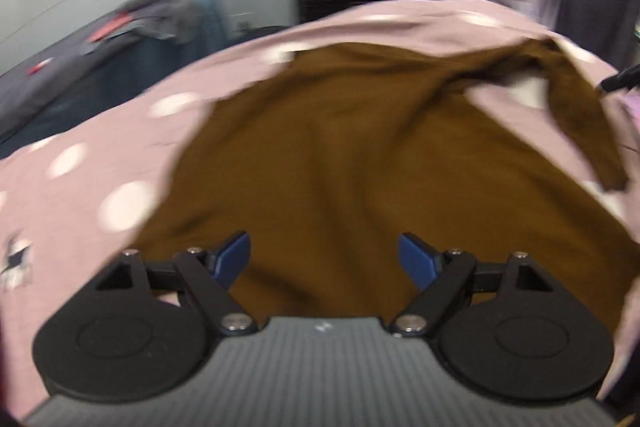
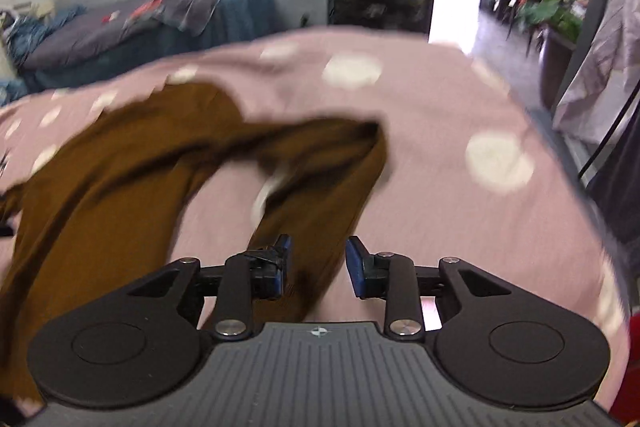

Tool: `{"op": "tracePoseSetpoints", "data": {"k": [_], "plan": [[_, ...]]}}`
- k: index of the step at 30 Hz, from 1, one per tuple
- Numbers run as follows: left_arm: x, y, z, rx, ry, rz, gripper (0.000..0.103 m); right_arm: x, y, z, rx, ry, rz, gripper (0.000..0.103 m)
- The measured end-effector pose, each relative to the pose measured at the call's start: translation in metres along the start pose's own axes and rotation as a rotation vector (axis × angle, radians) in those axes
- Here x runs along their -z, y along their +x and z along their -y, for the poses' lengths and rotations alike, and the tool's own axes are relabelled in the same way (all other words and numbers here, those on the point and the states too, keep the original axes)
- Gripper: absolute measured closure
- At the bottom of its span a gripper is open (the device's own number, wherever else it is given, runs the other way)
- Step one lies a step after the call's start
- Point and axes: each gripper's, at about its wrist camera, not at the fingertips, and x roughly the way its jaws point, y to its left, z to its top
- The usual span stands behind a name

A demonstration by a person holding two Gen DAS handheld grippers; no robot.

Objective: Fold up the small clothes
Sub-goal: 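Grasp a brown sweater sleeve with the right tool and pull it outward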

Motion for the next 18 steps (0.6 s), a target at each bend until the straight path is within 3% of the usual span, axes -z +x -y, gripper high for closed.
{"op": "tracePoseSetpoints", "data": {"k": [4,7,8,9,13,15,18], "plan": [[-0.008,0.009,0.059,0.044,0.123,0.028,0.021,0.042,0.016,-0.021,-0.084,0.03,-0.151,0.052],[-0.018,0.021,0.084,0.06,0.109,-0.01,0.021,0.058,0.02,-0.03,-0.045,0.045,-0.098,0.053],[-0.021,0.024,0.087,0.074,0.084,-0.018,0.021,0.058,0.02,-0.032,-0.039,0.031,-0.089,0.072],[-0.024,0.026,0.09,0.089,0.061,-0.021,0.021,0.057,0.021,-0.033,-0.036,0.021,-0.077,0.101],[-0.031,0.031,0.093,0.074,0.03,-0.025,0.021,0.052,0.017,-0.022,-0.069,0.023,-0.035,0.101],[-0.032,0.031,0.094,0.07,0.027,-0.028,0.021,0.038,0.006,-0.018,-0.01,-0.054,0.022,0.101],[-0.033,0.033,0.09,0.065,0.015,-0.044,0.021,0.008,-0.01,-0.004,0.149,-0.187,0.113,0.101]]}}
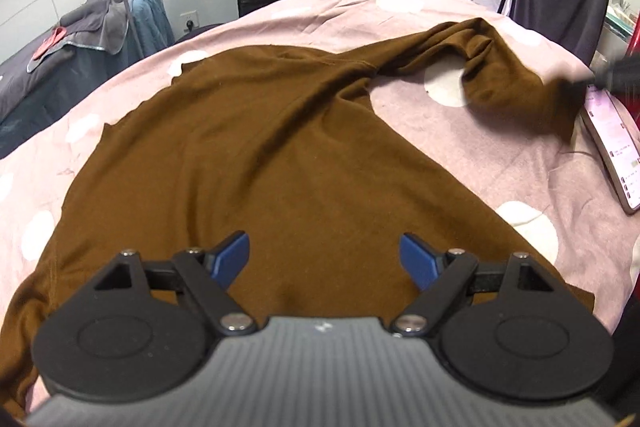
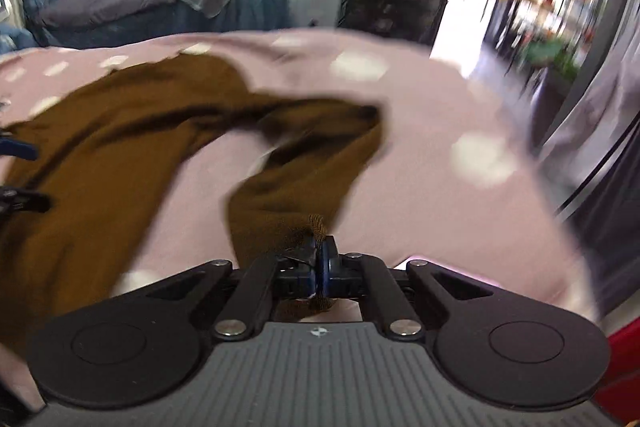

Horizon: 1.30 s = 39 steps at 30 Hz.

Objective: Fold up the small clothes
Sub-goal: 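Grasp a brown sweater sleeve with the right tool and pull it outward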

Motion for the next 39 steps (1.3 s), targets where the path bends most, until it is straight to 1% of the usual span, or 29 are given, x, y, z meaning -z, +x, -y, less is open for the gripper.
{"op": "tracePoseSetpoints", "data": {"k": [1,3,5,7,8,9,11,14,16,19,20,21,22,24,25,27,28,29,31,34,36,37,39], "plan": [[0.0,0.0,-0.001,-0.001,-0.003,0.0,0.021,-0.011,-0.002,0.013,0.074,-0.039,0.032,0.101],[0.001,-0.001,-0.004,-0.007,-0.012,-0.004,0.021,-0.034,-0.005,0.041,0.249,-0.127,0.088,0.101],[0.002,0.0,-0.006,-0.009,-0.024,-0.007,0.021,-0.054,-0.012,0.072,0.406,-0.165,0.144,0.101],[0.002,0.001,-0.008,-0.007,-0.036,-0.014,0.021,-0.074,-0.017,0.097,0.526,-0.198,0.196,0.101],[0.003,0.002,-0.009,-0.007,-0.04,-0.019,0.021,-0.081,-0.018,0.108,0.564,-0.201,0.213,0.101],[0.003,0.004,-0.009,-0.007,-0.041,-0.025,0.021,-0.087,-0.017,0.118,0.584,-0.199,0.222,0.101],[0.004,0.007,-0.009,-0.01,-0.04,-0.041,0.021,-0.094,-0.006,0.13,0.592,-0.198,0.22,0.101],[0.004,0.011,-0.009,-0.007,-0.051,-0.064,0.021,-0.093,0.024,0.131,0.547,-0.219,0.178,0.101],[0.004,0.013,-0.009,-0.007,-0.06,-0.082,0.021,-0.085,0.046,0.124,0.525,-0.252,0.151,0.101],[0.004,0.018,-0.008,-0.005,-0.067,-0.118,0.02,-0.065,0.066,0.108,0.479,-0.286,0.098,0.101],[0.005,0.018,-0.008,-0.006,-0.065,-0.123,0.02,-0.059,0.065,0.101,0.471,-0.299,0.081,0.101],[0.006,0.018,-0.008,-0.006,-0.063,-0.125,0.02,-0.056,0.071,0.096,0.467,-0.316,0.069,0.101],[0.007,0.018,-0.008,-0.007,-0.061,-0.126,0.019,-0.054,0.069,0.091,0.473,-0.327,0.073,0.101],[0.008,0.019,-0.009,-0.01,-0.061,-0.127,0.017,-0.063,0.06,0.088,0.479,-0.324,0.108,0.101],[0.009,0.019,-0.011,-0.013,-0.065,-0.128,0.017,-0.074,0.054,0.088,0.484,-0.315,0.141,0.101],[0.011,0.017,-0.015,-0.01,-0.085,-0.122,0.016,-0.098,0.041,0.075,0.489,-0.329,0.225,0.101],[0.013,0.015,-0.018,-0.008,-0.098,-0.118,0.016,-0.111,0.033,0.066,0.472,-0.336,0.273,0.101],[0.016,0.013,-0.021,-0.011,-0.112,-0.116,0.016,-0.125,0.025,0.054,0.432,-0.337,0.325,0.101],[0.021,0.007,-0.029,-0.032,-0.139,-0.109,0.016,-0.154,0.017,0.02,0.304,-0.333,0.415,0.101],[0.033,-0.007,-0.043,-0.079,-0.178,-0.095,0.015,-0.187,0.016,-0.045,0.097,-0.34,0.513,0.1],[0.043,-0.018,-0.055,-0.108,-0.213,-0.097,0.014,-0.203,0.022,-0.094,-0.063,-0.323,0.537,0.1],[0.048,-0.023,-0.061,-0.118,-0.229,-0.099,0.014,-0.207,0.029,-0.119,-0.14,-0.326,0.534,0.1],[0.06,-0.035,-0.072,-0.149,-0.252,-0.103,0.014,-0.209,0.043,-0.17,-0.264,-0.333,0.52,0.1]]}}
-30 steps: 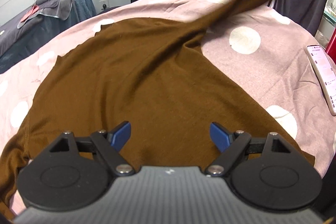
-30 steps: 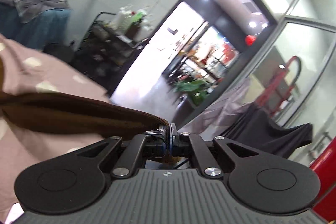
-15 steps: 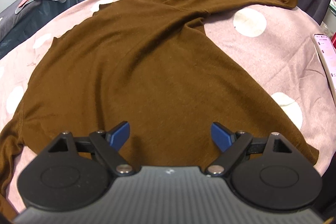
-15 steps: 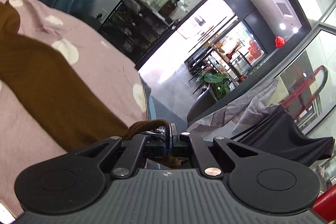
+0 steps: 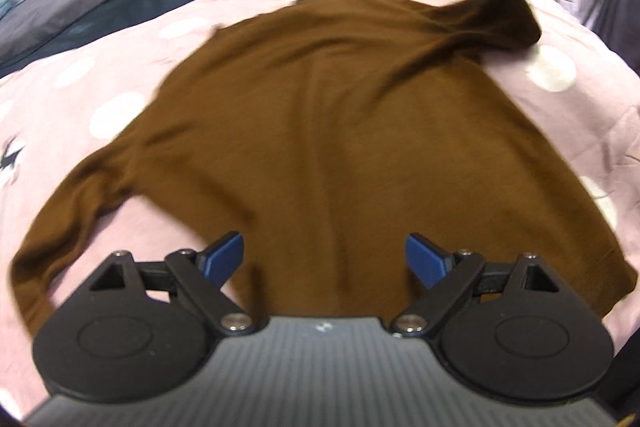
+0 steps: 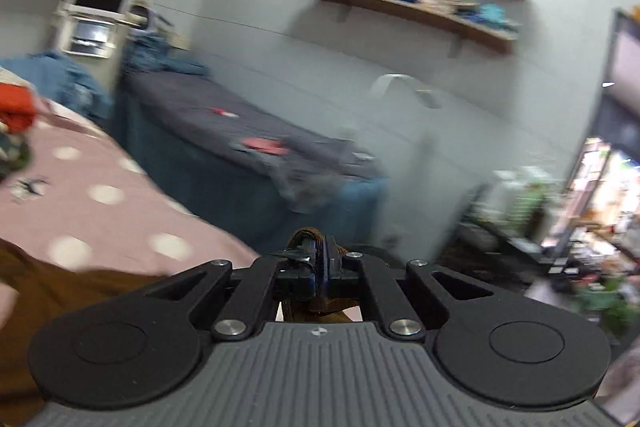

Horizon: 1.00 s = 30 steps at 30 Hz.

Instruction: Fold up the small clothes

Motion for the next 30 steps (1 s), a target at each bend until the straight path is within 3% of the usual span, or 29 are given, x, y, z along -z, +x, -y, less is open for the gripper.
{"op": "tracePoseSetpoints", "data": {"k": [3,6,9,12,13,15,17,18,23,28,30], "plan": [[0.013,-0.01,-0.021,-0.057,-0.03,-0.005,0.013,0.007,0.037,-0.06,-0.167,0.068,-0.046,0.101],[0.024,-0.013,-0.041,-0.069,-0.085,-0.023,0.012,0.027,0.064,-0.112,-0.219,0.041,-0.118,0.1],[0.029,-0.013,-0.053,-0.076,-0.126,-0.038,0.012,0.044,0.078,-0.137,-0.28,0.113,-0.198,0.096],[0.029,-0.013,-0.06,-0.078,-0.129,-0.03,0.01,0.052,0.076,-0.133,-0.352,0.221,-0.239,0.06],[0.028,-0.014,-0.06,-0.077,-0.128,-0.02,0.009,0.051,0.073,-0.126,-0.364,0.239,-0.229,0.056],[0.025,-0.014,-0.061,-0.075,-0.131,0.002,0.007,0.053,0.055,-0.109,-0.291,0.238,-0.198,0.036],[0.021,-0.012,-0.059,-0.076,-0.132,0.012,0.006,0.061,0.04,-0.084,-0.173,0.249,-0.218,0.025],[0.019,-0.01,-0.058,-0.075,-0.132,0.016,0.006,0.066,0.033,-0.069,-0.13,0.267,-0.236,0.025],[0.006,0.0,-0.054,-0.067,-0.143,0.032,0.009,0.107,0.013,-0.009,-0.044,0.338,-0.325,0.045],[0.005,-0.002,-0.05,-0.087,-0.161,0.05,0.017,0.16,0.034,-0.008,0.037,0.335,-0.492,0.048],[0.014,-0.011,-0.06,-0.118,-0.173,0.054,0.017,0.161,0.028,-0.013,0.047,0.343,-0.461,0.049]]}}
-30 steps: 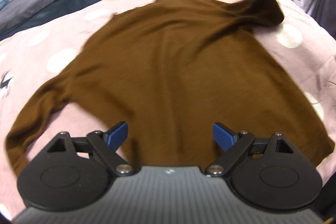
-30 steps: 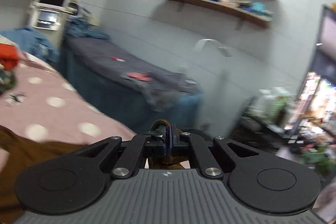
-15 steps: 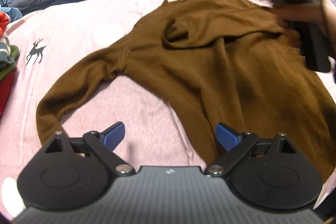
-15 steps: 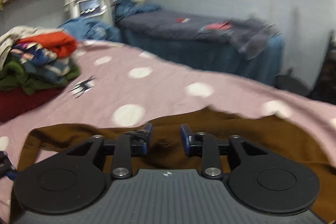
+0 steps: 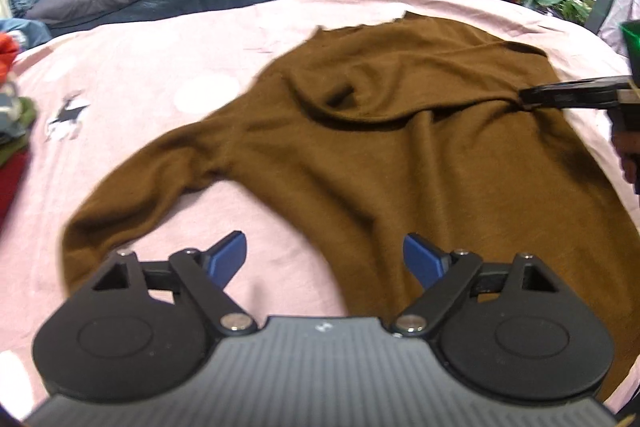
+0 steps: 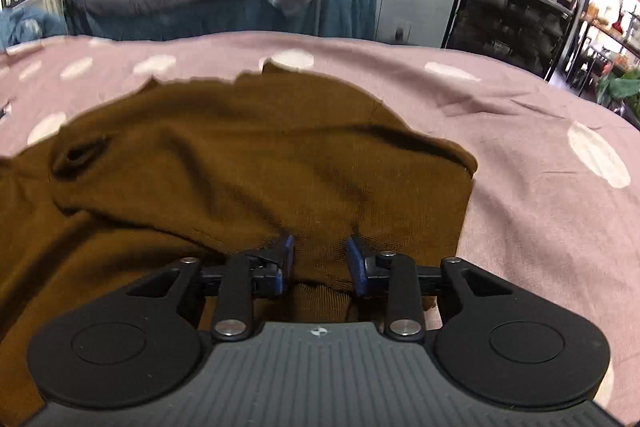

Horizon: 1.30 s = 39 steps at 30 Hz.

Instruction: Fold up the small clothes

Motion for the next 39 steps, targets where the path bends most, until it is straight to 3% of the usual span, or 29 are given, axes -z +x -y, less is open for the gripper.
{"op": "tracePoseSetpoints", "data": {"k": [2,6,10,12,15,19,20,22,23,25,26,28,30,33,36,37,39], "plan": [[0.007,-0.008,-0.024,-0.066,-0.029,0.005,0.017,-0.005,-0.021,-0.013,-0.022,-0.011,0.039,0.049],[0.018,-0.029,-0.086,-0.245,-0.164,0.019,0.018,-0.006,-0.085,-0.077,-0.341,-0.131,0.178,0.047],[0.025,-0.053,-0.121,-0.343,-0.254,0.073,0.013,0.033,-0.137,-0.182,-0.73,-0.502,0.207,0.048],[0.027,-0.057,-0.132,-0.389,-0.27,0.071,0.012,0.06,-0.156,-0.227,-0.838,-0.689,0.208,0.049],[0.033,-0.06,-0.144,-0.392,-0.316,0.058,0.012,0.093,-0.165,-0.273,-0.864,-0.896,0.195,0.049],[0.041,-0.062,-0.151,-0.369,-0.33,0.058,0.011,0.12,-0.15,-0.302,-0.734,-1.099,0.115,0.049],[0.042,-0.061,-0.15,-0.373,-0.323,0.056,0.011,0.125,-0.144,-0.305,-0.707,-1.136,0.091,0.052],[0.042,-0.059,-0.153,-0.371,-0.319,0.056,0.011,0.132,-0.143,-0.305,-0.728,-1.154,0.121,0.071],[0.042,-0.058,-0.155,-0.371,-0.324,0.058,0.011,0.13,-0.142,-0.308,-0.738,-1.14,0.101,0.088],[0.042,-0.062,-0.159,-0.376,-0.343,0.077,0.011,0.115,-0.143,-0.314,-0.768,-1.056,0.056,0.094],[0.041,-0.064,-0.162,-0.38,-0.357,0.089,0.011,0.098,-0.146,-0.314,-0.839,-0.977,0.032,0.094],[0.041,-0.071,-0.169,-0.395,-0.392,0.114,0.011,0.054,-0.147,-0.304,-1.005,-0.696,-0.028,0.094],[0.042,-0.077,-0.176,-0.419,-0.422,0.124,0.011,-0.001,-0.14,-0.293,-1.113,-0.405,-0.06,0.094],[0.044,-0.083,-0.184,-0.464,-0.453,0.131,0.011,-0.079,-0.131,-0.247,-1.194,-0.036,0.001,0.094],[0.041,-0.079,-0.177,-0.456,-0.421,0.13,0.011,-0.133,-0.113,-0.164,-1.129,0.269,0.084,0.094],[0.038,-0.074,-0.169,-0.438,-0.385,0.129,0.011,-0.143,-0.103,-0.13,-1.089,0.376,0.076,0.094],[0.029,-0.062,-0.148,-0.363,-0.301,0.126,0.011,-0.147,-0.081,-0.062,-0.927,0.547,0.055,0.094]]}}
